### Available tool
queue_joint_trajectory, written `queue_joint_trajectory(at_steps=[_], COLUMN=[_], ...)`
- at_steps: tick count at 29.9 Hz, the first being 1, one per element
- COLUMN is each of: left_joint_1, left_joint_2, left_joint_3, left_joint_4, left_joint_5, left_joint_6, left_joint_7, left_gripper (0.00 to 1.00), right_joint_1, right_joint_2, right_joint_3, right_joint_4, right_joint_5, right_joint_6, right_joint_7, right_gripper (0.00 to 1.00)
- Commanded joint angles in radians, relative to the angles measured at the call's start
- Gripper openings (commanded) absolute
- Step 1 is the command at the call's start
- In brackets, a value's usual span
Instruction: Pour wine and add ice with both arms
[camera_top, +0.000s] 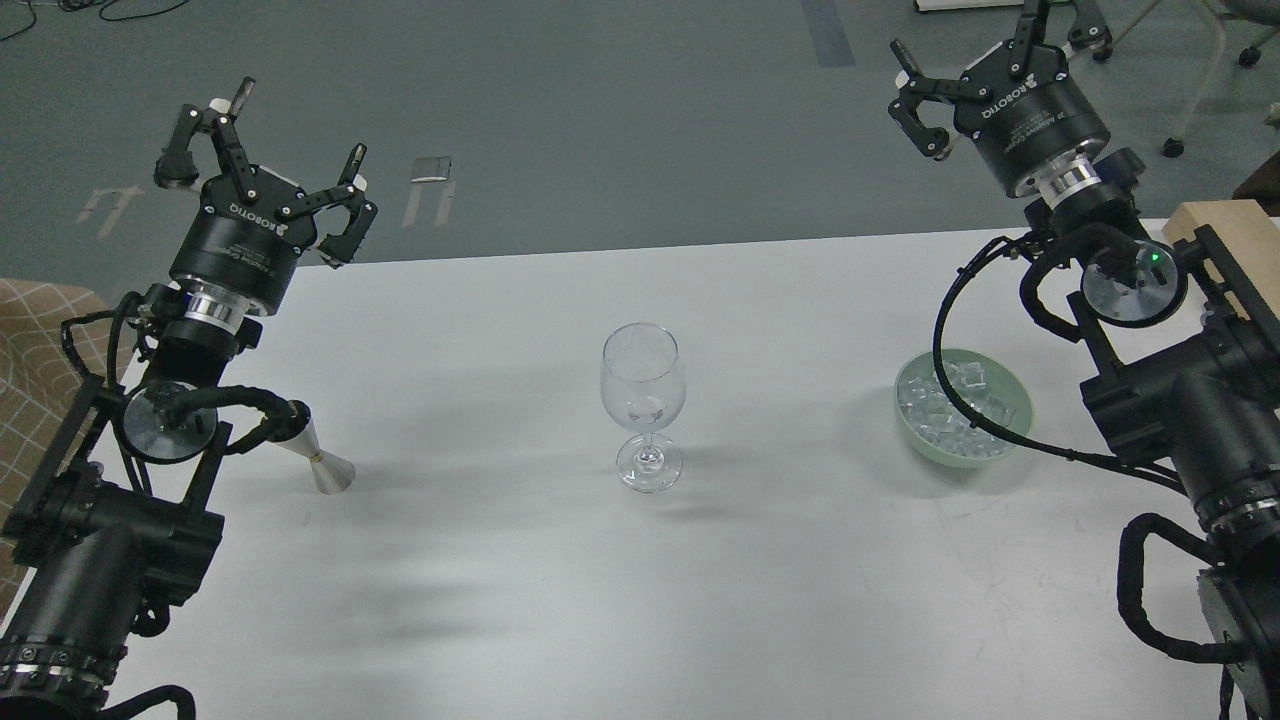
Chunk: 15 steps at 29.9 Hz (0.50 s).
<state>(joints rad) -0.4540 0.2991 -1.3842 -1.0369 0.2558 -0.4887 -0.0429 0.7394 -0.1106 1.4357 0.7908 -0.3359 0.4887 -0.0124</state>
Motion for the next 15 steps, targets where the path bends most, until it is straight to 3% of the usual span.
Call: queue_joint_trajectory(at_steps=[1,15], left_joint_1=[0.0,-0.002], left_joint_2=[0.0,0.002], left_joint_3=[-0.001,-0.002], left_joint_4=[-0.002,-0.005], left_joint_5=[0.0,0.0], left_joint_6=[0.0,0.0], left_joint_7=[0.001,0.001], left_gripper=[0.98,0.98], right_joint_1=[-0.005,0.003], right_joint_2=[0.0,0.0], right_joint_3=[-0.001,0.0], right_joint_4=[0.002,0.004], right_joint_5=[0.0,0.0], right_joint_6=[0.0,0.0], right_joint_7=[0.0,0.0], right_gripper=[1.0,1.0])
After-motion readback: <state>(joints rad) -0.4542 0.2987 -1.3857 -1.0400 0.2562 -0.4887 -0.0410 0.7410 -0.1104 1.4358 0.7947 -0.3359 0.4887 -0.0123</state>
